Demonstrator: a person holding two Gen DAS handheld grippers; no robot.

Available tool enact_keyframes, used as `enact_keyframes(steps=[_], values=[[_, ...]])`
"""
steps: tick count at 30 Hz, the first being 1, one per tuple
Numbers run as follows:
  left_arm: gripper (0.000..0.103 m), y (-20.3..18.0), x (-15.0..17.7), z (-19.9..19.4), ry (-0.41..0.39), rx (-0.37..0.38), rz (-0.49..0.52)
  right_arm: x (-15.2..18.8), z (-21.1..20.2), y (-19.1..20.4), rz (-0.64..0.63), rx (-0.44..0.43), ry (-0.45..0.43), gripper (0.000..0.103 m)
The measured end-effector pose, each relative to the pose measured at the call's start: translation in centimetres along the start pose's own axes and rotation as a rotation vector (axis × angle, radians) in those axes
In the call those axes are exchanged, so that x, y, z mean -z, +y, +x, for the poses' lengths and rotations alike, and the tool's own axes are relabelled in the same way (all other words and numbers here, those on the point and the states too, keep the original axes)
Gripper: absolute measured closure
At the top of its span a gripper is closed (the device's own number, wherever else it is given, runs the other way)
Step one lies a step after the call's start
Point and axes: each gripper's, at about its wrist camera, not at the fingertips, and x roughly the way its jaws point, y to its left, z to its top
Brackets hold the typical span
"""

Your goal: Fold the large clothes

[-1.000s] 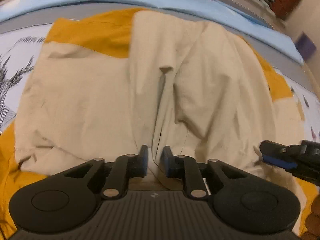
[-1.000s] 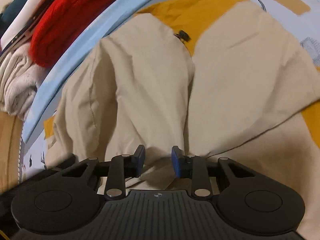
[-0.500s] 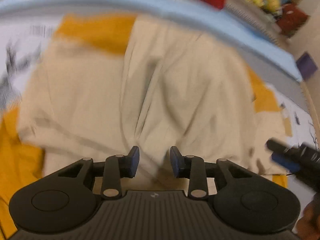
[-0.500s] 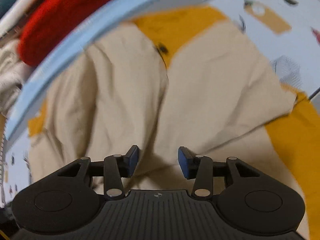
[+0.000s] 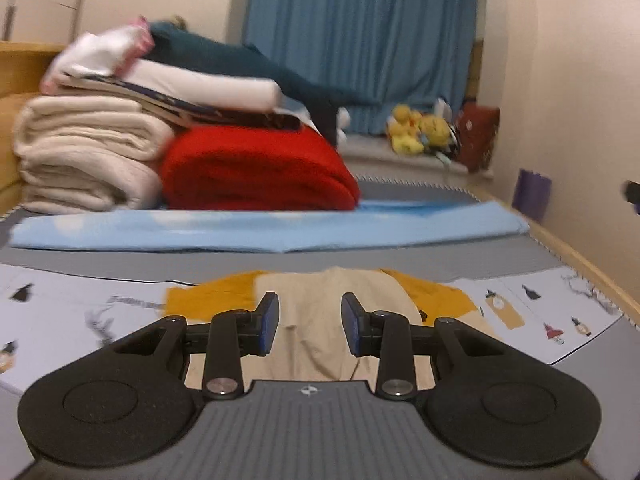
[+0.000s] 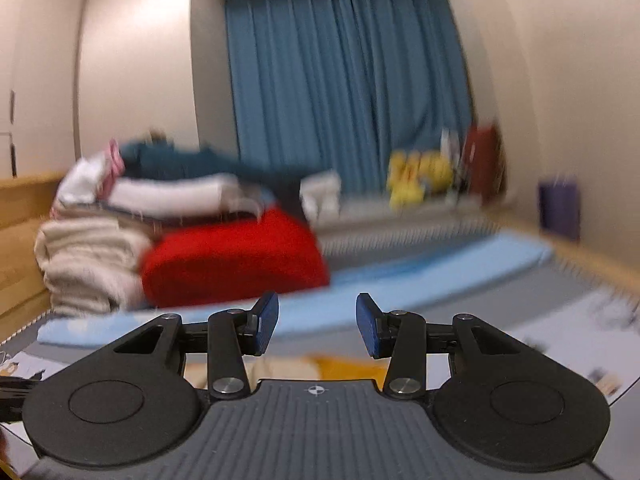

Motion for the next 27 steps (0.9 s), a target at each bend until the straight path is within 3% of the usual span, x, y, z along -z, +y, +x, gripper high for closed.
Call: enact_keyframes(steps=[3, 7, 10, 15, 18, 20, 22, 27], values=[[0.065, 1.7, 1.8, -6.3, -0.036, -0.019, -0.039, -0.7, -7.1, -1.2, 0.006, 0.031, -0.066, 0.058], [0.066, 4.2, 5.6, -14.6, -0.036, -0.064, -0.046, 1.2, -16.3, -2.6, -0.021, 0.089, -0.103, 0.058], [0.079, 6.2, 8.6, -18.9, 0.011, -0.098, -0.081, 3.2, -21.9, -3.9, -0.022, 0.142, -0.092, 0.058], [0.088, 9.0, 11.7, -23.3, 0.064, -0.149, -0.107, 6.5, -28.4, -6.2, 0.018, 0.236, -0.091, 0.073], [0.088, 10.6, 12.5, -25.8, 0.065, -0.167, -0.163, 8.5, -30.2, -7.3, 0.051, 0.276, -0.063, 0.08], [0.088, 11.9, 12.7, -27.3, 0.072, -0.151, -0.247, 8.4, -30.2, -8.3, 0.122, 0.274, -0.051, 0.081], [0.088, 12.8, 12.5, -28.0, 0.102, -0.144, -0.306, 8.7, -29.9, -8.1, 0.116, 0.269, -0.051, 0.081], [0.088, 14.3, 15.1, -25.6, 0.184, -0.143, -0.352, 10.8, -27.0, -8.9, 0.136, 0.27, 0.076, 0.08]])
